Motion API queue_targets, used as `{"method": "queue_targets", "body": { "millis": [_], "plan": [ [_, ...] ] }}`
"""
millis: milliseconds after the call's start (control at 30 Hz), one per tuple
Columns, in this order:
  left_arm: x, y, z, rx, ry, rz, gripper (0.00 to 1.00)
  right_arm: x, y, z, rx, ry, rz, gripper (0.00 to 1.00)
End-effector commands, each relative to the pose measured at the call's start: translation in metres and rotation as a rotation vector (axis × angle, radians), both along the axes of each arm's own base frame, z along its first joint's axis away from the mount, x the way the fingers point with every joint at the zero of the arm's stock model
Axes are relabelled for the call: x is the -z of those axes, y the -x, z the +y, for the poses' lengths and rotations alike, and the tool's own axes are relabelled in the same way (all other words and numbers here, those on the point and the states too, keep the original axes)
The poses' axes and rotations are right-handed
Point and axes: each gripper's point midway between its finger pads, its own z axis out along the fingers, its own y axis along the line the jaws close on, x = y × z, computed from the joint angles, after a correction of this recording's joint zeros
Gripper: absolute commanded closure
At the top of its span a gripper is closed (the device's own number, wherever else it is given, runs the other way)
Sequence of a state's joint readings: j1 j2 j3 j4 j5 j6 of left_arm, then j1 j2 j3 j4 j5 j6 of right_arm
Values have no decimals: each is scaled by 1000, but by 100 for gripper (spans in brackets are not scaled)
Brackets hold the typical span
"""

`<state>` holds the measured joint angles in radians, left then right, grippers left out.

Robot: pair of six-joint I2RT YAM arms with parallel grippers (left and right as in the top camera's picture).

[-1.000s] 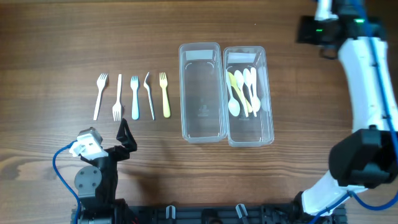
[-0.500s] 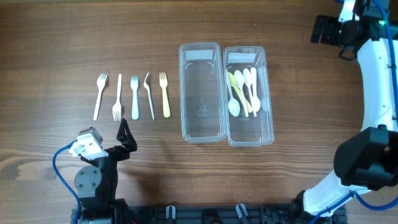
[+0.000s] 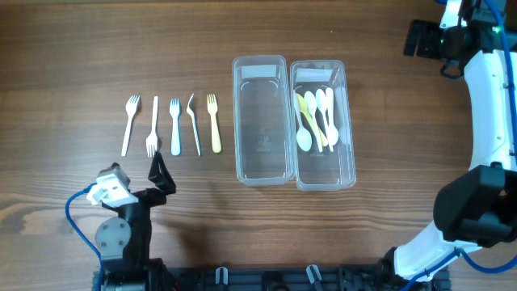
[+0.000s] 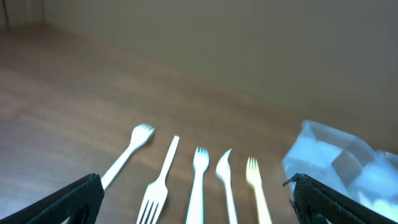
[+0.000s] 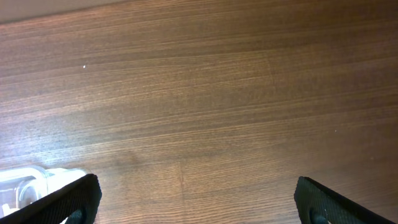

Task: Pack container
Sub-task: 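Raise left gripper and move it over the white knife among forks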

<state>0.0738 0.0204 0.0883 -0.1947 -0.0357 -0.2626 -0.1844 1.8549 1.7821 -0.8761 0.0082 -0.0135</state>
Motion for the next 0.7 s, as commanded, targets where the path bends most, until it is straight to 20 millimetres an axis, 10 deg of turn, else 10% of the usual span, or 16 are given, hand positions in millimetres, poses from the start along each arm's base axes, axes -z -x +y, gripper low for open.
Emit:
{"method": "queue_targets", "body": {
  "millis": [0,367,667],
  "plan": [
    [-31,-1,2,-11,-32,-118,0,-11,-1,0,-10,18,-25,0],
    [-152,-23,4,-12,-31,-61,0,-11,-1,0,-10,18,-25,0],
    [-169,-117,10,2,-30,324,0,-11,-1,0,-10,18,-25,0]
  ]
}}
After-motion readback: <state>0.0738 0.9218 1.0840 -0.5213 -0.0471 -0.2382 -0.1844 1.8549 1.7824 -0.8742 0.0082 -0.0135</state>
